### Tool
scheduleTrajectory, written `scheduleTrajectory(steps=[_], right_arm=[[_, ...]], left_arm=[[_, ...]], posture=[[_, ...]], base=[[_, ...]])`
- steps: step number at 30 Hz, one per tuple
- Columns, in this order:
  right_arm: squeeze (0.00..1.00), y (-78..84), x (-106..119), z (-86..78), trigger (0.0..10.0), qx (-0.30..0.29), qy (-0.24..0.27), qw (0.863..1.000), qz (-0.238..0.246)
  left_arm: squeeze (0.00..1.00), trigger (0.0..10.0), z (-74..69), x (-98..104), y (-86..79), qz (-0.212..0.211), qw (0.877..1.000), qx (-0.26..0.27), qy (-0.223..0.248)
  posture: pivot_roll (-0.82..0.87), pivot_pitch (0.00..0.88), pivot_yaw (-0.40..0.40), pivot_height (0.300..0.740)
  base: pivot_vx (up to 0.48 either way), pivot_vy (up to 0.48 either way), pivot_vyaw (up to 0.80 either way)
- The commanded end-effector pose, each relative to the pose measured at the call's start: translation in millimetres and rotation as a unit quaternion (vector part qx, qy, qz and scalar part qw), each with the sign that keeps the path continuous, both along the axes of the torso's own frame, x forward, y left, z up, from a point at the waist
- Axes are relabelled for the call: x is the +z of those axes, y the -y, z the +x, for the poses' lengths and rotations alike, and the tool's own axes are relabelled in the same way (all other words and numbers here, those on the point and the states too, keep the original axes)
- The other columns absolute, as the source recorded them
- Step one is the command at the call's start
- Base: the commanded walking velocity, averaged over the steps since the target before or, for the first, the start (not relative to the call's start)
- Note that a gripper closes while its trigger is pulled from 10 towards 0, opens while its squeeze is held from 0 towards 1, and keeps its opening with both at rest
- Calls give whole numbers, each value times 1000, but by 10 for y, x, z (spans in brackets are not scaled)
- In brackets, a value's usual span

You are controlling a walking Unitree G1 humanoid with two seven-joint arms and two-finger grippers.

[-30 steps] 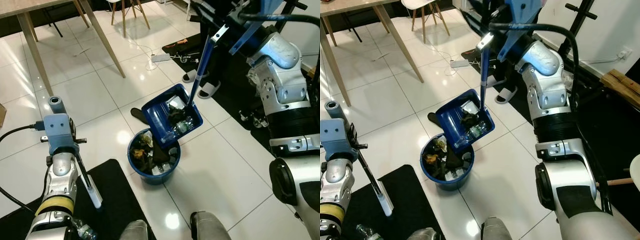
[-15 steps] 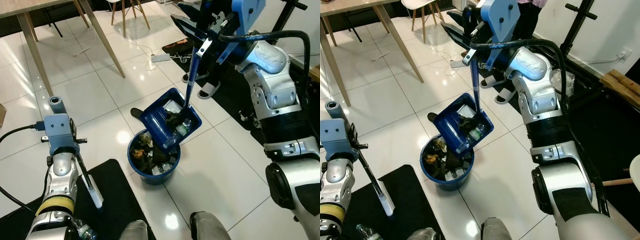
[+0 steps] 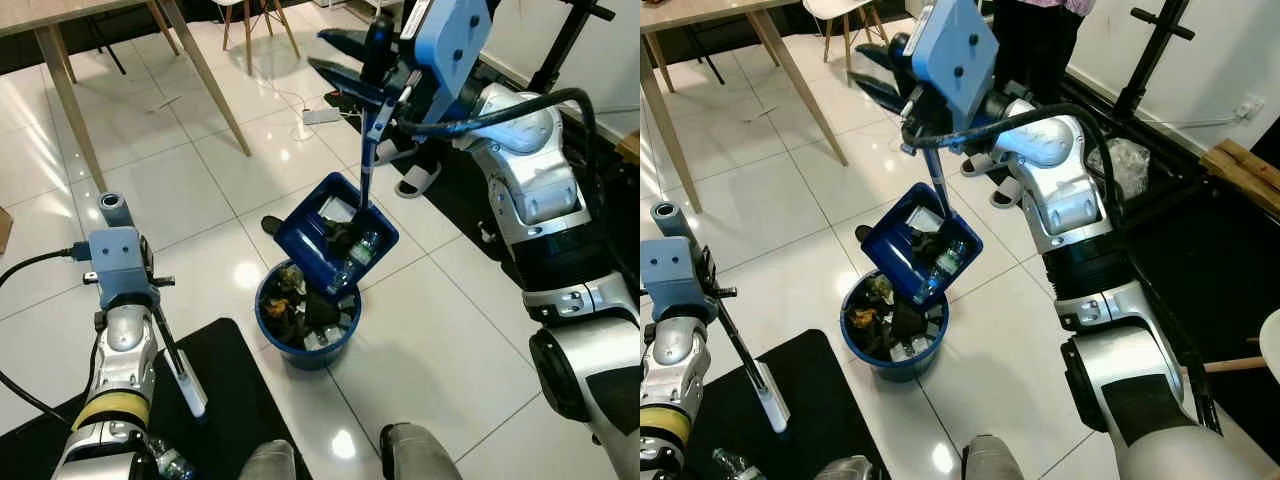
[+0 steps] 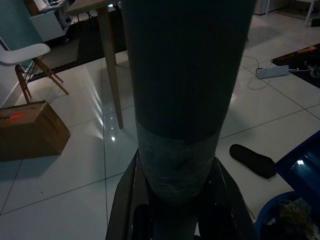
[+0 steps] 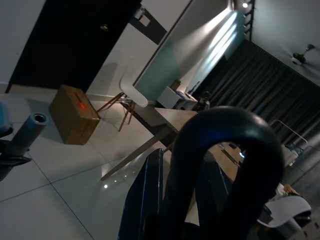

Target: Sweep floor

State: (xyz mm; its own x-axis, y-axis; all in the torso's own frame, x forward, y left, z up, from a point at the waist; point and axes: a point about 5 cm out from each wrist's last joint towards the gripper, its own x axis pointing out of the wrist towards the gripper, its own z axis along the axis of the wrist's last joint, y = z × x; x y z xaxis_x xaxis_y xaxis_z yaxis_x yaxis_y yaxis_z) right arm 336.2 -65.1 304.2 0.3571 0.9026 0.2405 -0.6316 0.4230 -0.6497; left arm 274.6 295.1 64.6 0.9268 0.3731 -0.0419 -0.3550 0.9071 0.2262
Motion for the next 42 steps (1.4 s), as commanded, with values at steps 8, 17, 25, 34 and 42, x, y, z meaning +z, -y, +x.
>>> scheduleTrajectory(steps=[8,17,25,34,42], right_arm=[[0,-60,49,-113,10000,16,55,998,-37],[0,-241,55,-279,10000,55,94,994,-30],[0,-354,68,-393,10000,81,127,988,-22],[0,-425,85,-459,10000,97,155,983,-29],[0,-481,84,-492,10000,111,161,980,-30]], left_arm=[[0,10000,26,32,24,4,1000,-5,11],[0,10000,29,38,10,5,1000,-4,11],[0,10000,33,44,4,6,1000,-4,12],[0,10000,35,49,-6,6,1000,-1,12],[0,10000,36,49,-6,5,1000,1,14]], posture=[[7,0,7,740],[6,0,9,740],[6,0,11,740],[10,0,8,740],[8,0,5,740]], base=[[0,0,0],[0,0,0],[0,0,0],[0,0,0],[0,0,0]])
